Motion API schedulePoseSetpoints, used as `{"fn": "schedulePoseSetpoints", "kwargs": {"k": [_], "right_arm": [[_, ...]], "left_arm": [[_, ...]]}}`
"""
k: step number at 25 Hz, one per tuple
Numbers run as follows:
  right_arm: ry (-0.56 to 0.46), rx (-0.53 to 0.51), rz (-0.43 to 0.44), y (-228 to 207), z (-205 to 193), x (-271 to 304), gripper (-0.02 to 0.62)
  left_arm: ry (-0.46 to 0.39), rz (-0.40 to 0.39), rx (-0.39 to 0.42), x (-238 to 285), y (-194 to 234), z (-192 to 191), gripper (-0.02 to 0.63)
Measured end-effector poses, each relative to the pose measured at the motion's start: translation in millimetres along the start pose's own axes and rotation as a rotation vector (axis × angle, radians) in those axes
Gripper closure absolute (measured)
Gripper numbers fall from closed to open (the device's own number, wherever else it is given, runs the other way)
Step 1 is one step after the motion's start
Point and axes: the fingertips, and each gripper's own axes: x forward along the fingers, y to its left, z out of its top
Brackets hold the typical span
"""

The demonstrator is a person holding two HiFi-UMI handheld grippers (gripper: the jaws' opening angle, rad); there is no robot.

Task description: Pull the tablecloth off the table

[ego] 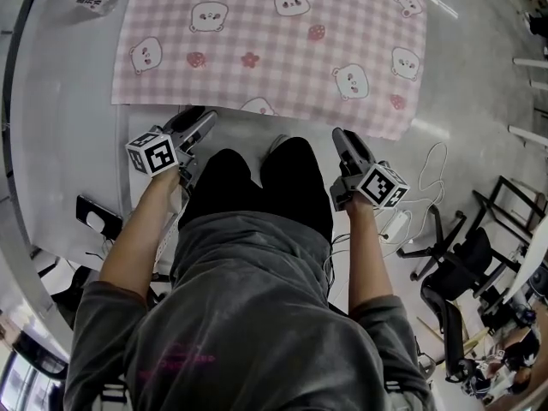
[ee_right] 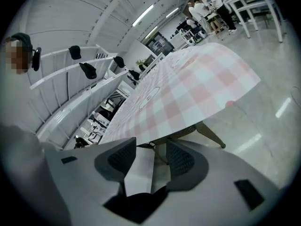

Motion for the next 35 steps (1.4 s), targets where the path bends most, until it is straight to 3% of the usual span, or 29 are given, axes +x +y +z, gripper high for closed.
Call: {"fn": "schedulePoseSetpoints", "kwargs": {"k": [7,11,15,18,21,27,31,35], "right_arm": [[-0.05,0.057,0.077,8,11,9,0.411],[-0.068,0.094,0.065,0,13,8,0.412],[-0.088,0.129,0.114,9,19,11,0.414],[-0.105,0.183,0.107,5,19,8,0.424],[-0.136,0.195,0.108,8,24,3,0.521],[-0.167,0.156,0.133,30,42,-7,0.589],[-0.188,0.127,0.154,48,55,-14,0.592],[-0.204,0.116,0.133,42,55,-8,0.592]], "left_arm": [[-0.046,-0.102,-0.03,10,-14,17,0.371],[-0.09,-0.136,-0.083,12,-18,27,0.379],[-0.166,-0.145,-0.156,9,-13,41,0.467],[-0.176,-0.151,-0.213,7,-11,43,0.547],[-0.182,-0.164,-0.277,6,-15,43,0.579],[-0.187,-0.163,-0.265,1,-24,53,0.603],[-0.187,-0.188,-0.284,-2,-37,61,0.604],[-0.177,-0.197,-0.254,4,-27,59,0.604]]}}
